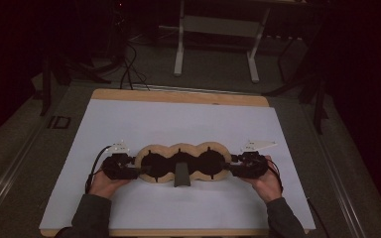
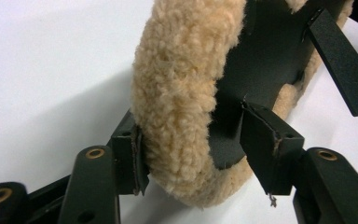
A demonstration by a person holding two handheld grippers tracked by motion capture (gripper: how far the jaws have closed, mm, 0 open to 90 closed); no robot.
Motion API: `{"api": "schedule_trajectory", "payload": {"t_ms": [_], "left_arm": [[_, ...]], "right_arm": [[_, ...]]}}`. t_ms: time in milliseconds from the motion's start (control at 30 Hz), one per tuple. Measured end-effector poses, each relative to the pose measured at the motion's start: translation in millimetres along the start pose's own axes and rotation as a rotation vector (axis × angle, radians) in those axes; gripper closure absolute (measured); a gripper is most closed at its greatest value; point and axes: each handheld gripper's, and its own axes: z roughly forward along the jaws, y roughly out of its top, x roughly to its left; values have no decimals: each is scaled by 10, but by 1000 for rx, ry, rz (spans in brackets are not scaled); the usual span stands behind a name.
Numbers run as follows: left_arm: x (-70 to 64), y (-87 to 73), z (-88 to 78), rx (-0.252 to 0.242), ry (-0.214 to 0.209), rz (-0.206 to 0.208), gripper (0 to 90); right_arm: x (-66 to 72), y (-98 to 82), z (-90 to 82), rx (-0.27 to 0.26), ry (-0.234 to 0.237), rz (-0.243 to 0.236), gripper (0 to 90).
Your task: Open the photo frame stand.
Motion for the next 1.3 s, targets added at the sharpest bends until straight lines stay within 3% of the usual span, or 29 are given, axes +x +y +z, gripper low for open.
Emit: {"api": "schedule_trajectory", "payload": {"t_ms": [533,900,1133,1300], "left_arm": [[-112,39,-60,6,38,87,526],[-133,99,-80,-9,116,140,534],[-97,125,-65,-39,145,134,528],[-121,168,-21,-49,184,155,525]], "right_arm": [[-80,-94,92,34,2,39,535],[-97,-86,175,35,-20,34,519],[-122,-69,250,20,-38,35,514],[-153,-53,273,10,-71,18,504]]}}
